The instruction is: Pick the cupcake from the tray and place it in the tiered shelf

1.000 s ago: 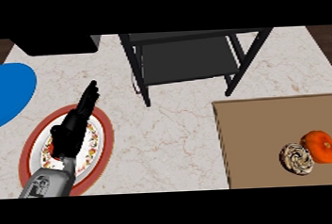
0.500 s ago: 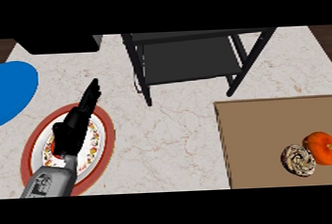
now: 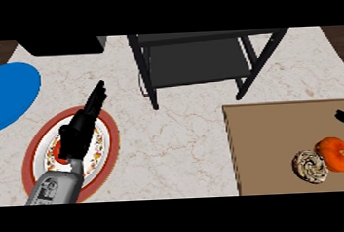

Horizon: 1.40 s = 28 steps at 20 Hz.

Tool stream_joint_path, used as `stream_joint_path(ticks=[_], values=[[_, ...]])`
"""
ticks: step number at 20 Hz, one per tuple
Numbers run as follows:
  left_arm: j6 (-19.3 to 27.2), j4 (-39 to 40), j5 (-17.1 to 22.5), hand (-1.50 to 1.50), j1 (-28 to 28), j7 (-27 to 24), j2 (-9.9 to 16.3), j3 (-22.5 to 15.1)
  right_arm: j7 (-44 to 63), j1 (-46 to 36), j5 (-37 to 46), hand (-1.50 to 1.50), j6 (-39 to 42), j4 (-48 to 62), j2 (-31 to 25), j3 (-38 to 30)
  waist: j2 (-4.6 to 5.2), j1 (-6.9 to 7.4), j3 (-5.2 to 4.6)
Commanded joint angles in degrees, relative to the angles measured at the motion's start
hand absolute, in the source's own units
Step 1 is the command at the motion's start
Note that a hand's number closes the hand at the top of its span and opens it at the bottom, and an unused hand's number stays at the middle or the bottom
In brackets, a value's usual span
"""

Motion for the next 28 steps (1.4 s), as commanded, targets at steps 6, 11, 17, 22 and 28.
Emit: stream_joint_path(ticks=[6, 11, 17, 22, 28], values=[[-1.09, 0.23, -3.17, 0.00, 1.25, -1.59, -1.77, 0.87, -5.03, 2.16, 11.71, -1.50, 1.81, 1.58, 8.75, -0.23, -0.01, -0.09, 0.00], [-3.64, -3.19, -1.59, 0.00, 4.74, -0.85, -0.95, 2.28, -2.38, 3.51, 15.95, -1.50, 2.73, -2.46, 12.56, 2.12, -0.04, 0.06, 0.00], [-3.74, -2.85, -3.89, 0.00, 5.26, -1.68, -1.80, 1.76, -2.42, -1.75, 21.19, -1.50, 4.25, 3.35, 13.69, 3.67, 0.01, 0.32, 0.00], [-2.37, 2.20, -5.40, 0.00, -0.96, -1.31, -5.16, 2.80, -4.42, -4.79, 22.69, -1.50, 6.57, 5.44, 15.17, 1.71, 0.03, 0.01, -0.01], [-1.38, 1.88, -7.09, 0.00, 0.04, -2.18, -7.22, 1.78, -8.51, -3.45, 28.11, -1.50, 3.56, 8.31, 16.93, 2.35, 0.04, -0.01, -0.01]])
